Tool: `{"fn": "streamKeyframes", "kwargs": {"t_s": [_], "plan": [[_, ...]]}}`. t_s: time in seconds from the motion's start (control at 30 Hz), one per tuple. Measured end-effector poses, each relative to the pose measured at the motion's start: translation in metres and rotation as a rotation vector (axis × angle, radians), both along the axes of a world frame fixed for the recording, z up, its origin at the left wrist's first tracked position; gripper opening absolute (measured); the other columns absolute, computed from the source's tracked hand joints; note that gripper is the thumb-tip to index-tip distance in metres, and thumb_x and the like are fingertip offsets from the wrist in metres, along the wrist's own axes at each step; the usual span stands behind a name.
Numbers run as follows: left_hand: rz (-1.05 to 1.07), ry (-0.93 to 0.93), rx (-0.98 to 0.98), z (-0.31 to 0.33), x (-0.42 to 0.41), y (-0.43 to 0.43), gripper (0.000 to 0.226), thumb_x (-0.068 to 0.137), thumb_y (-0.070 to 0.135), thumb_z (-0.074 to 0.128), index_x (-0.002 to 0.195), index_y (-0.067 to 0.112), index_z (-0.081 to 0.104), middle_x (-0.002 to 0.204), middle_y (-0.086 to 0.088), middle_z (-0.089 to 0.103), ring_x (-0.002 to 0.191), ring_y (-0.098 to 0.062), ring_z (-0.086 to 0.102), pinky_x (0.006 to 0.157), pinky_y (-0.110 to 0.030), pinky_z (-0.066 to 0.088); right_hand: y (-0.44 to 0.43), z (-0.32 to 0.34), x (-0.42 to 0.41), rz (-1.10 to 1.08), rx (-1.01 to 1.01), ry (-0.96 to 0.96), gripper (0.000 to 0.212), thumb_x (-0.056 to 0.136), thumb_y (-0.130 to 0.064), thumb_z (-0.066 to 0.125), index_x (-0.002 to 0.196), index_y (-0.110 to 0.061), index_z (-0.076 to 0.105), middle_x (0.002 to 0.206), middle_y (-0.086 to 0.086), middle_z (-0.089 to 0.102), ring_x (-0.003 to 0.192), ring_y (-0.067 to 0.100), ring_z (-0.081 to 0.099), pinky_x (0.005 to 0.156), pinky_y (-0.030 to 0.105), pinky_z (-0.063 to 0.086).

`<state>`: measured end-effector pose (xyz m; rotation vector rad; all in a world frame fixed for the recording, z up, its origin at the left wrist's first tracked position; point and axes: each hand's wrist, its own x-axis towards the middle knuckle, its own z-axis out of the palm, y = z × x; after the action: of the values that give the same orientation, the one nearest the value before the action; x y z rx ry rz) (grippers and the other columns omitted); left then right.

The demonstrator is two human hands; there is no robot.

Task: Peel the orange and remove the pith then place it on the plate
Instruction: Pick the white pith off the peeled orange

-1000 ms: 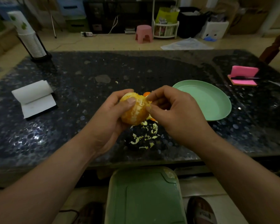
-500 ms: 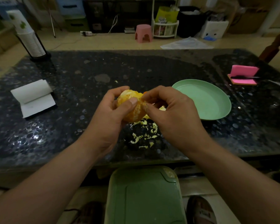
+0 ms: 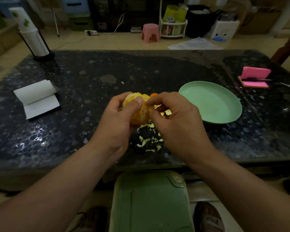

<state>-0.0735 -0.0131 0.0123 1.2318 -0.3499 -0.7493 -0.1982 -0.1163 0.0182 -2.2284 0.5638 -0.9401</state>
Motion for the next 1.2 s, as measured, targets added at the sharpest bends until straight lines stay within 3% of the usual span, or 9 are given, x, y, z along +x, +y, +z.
{"fn": "streamKeyframes", "kwargs": {"t_s": [0.33,0.47,0.6,0.7,0.9,1.07,1.2], "plan": [[0.019,0.084,0.01,-0.009,0.001,-0.003,0.047,0.097,0.032,0.074,0.139,0.017,0.06,0.132,-0.012,0.072,0.116,-0.029,0.073,0.086,-0.039,0.061,0.007,-0.003,0.002,-0.01,-0.002,0.002,0.015,0.096,-0.02,0.073,0.106,-0.03,0.074,0.101,-0.011,0.067,0.089,0.013,0.065,0.072,0.044,0.058],[-0.006,0.089,-0.01,-0.011,0.004,-0.005,0.064,0.091,0.04,0.075,0.144,0.008,0.058,0.138,-0.018,0.068,0.124,-0.036,0.069,0.094,-0.047,0.061,0.009,-0.004,0.0,0.005,-0.008,0.019,0.012,0.094,-0.018,0.074,0.101,-0.027,0.072,0.1,-0.012,0.066,0.091,0.013,0.063,0.078,0.043,0.057],[-0.002,0.104,-0.029,-0.009,0.005,-0.006,0.066,0.091,0.041,0.077,0.145,0.008,0.057,0.14,-0.019,0.066,0.125,-0.037,0.068,0.098,-0.052,0.06,0.008,-0.001,0.0,0.016,0.019,0.028,0.025,0.094,-0.02,0.074,0.117,-0.03,0.069,0.11,-0.015,0.066,0.104,0.011,0.064,0.083,0.043,0.057],[-0.015,0.099,-0.023,-0.007,0.003,-0.005,0.068,0.09,0.042,0.079,0.146,0.009,0.057,0.14,-0.019,0.066,0.125,-0.037,0.068,0.095,-0.049,0.061,0.007,0.002,0.0,0.029,0.014,0.044,0.032,0.095,-0.023,0.072,0.125,-0.032,0.068,0.115,-0.014,0.066,0.105,0.01,0.063,0.083,0.041,0.058],[0.023,0.138,0.004,-0.004,-0.001,-0.003,0.053,0.096,0.034,0.077,0.141,0.014,0.058,0.135,-0.014,0.07,0.121,-0.033,0.071,0.095,-0.05,0.062,0.004,0.0,0.0,0.02,-0.006,0.039,0.01,0.095,-0.024,0.075,0.102,-0.026,0.069,0.101,-0.011,0.067,0.094,0.013,0.064,0.078,0.045,0.056],[0.043,0.143,0.008,0.002,-0.004,-0.003,0.046,0.096,0.029,0.076,0.136,0.017,0.057,0.131,-0.011,0.071,0.114,-0.028,0.074,0.091,-0.047,0.064,-0.005,0.005,-0.001,0.036,-0.005,0.081,0.021,0.096,-0.026,0.076,0.116,-0.029,0.071,0.111,-0.013,0.069,0.1,0.008,0.066,0.081,0.039,0.06],[0.036,0.077,0.03,0.002,-0.005,-0.003,0.047,0.094,0.027,0.078,0.135,0.02,0.055,0.127,-0.008,0.071,0.1,-0.019,0.076,0.084,-0.039,0.064,-0.011,0.008,-0.003,0.045,-0.116,0.117,0.015,0.096,-0.028,0.076,0.111,-0.029,0.074,0.104,-0.014,0.067,0.094,0.006,0.064,0.078,0.031,0.058]]}}
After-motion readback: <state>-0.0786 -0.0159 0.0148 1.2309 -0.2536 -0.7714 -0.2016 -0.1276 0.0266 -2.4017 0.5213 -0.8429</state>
